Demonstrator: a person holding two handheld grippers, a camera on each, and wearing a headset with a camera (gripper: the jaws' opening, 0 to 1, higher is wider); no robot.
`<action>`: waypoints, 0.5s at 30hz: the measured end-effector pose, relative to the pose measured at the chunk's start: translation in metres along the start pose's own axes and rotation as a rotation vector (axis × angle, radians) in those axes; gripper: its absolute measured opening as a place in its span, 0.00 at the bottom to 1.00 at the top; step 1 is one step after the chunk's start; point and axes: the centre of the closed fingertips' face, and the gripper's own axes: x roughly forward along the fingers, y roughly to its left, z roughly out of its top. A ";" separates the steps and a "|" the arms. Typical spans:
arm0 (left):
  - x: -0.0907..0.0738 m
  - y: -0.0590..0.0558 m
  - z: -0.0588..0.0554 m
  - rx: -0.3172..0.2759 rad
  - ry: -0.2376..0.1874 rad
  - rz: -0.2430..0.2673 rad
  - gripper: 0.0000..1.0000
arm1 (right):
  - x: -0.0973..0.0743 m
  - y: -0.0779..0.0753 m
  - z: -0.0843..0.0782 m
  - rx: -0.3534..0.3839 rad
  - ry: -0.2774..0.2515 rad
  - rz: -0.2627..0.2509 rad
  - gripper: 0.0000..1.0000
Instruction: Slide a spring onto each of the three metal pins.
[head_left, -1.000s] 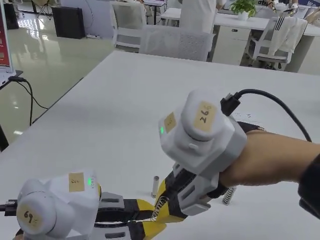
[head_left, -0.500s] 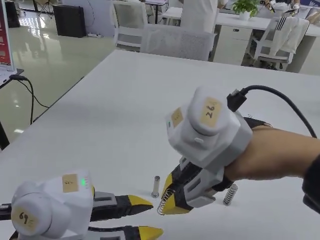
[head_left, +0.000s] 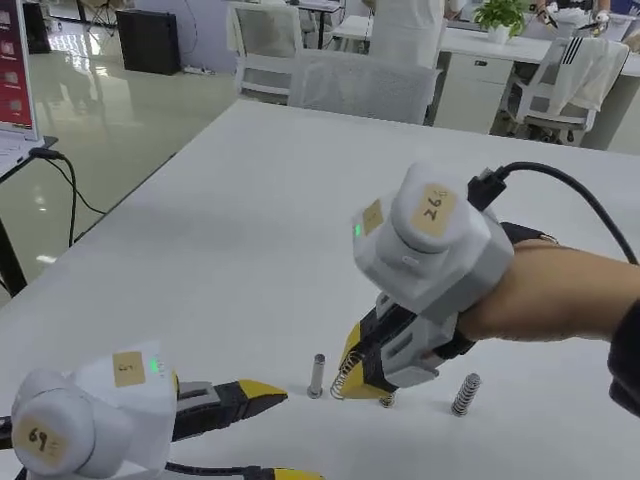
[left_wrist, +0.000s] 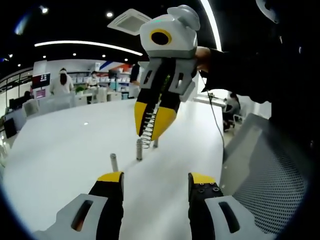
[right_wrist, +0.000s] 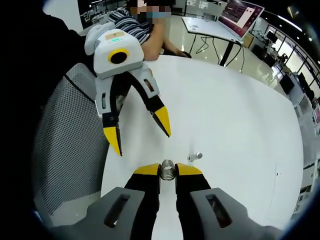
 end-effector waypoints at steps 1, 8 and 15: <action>-0.001 0.000 0.000 -0.002 0.001 0.002 0.46 | 0.001 -0.004 0.000 -0.005 0.003 -0.011 0.08; -0.003 0.001 0.000 -0.013 0.000 0.016 0.53 | 0.006 -0.030 -0.002 -0.002 0.008 -0.070 0.08; -0.004 -0.001 -0.001 -0.017 0.000 0.020 0.54 | 0.015 -0.045 0.000 0.006 0.007 -0.076 0.08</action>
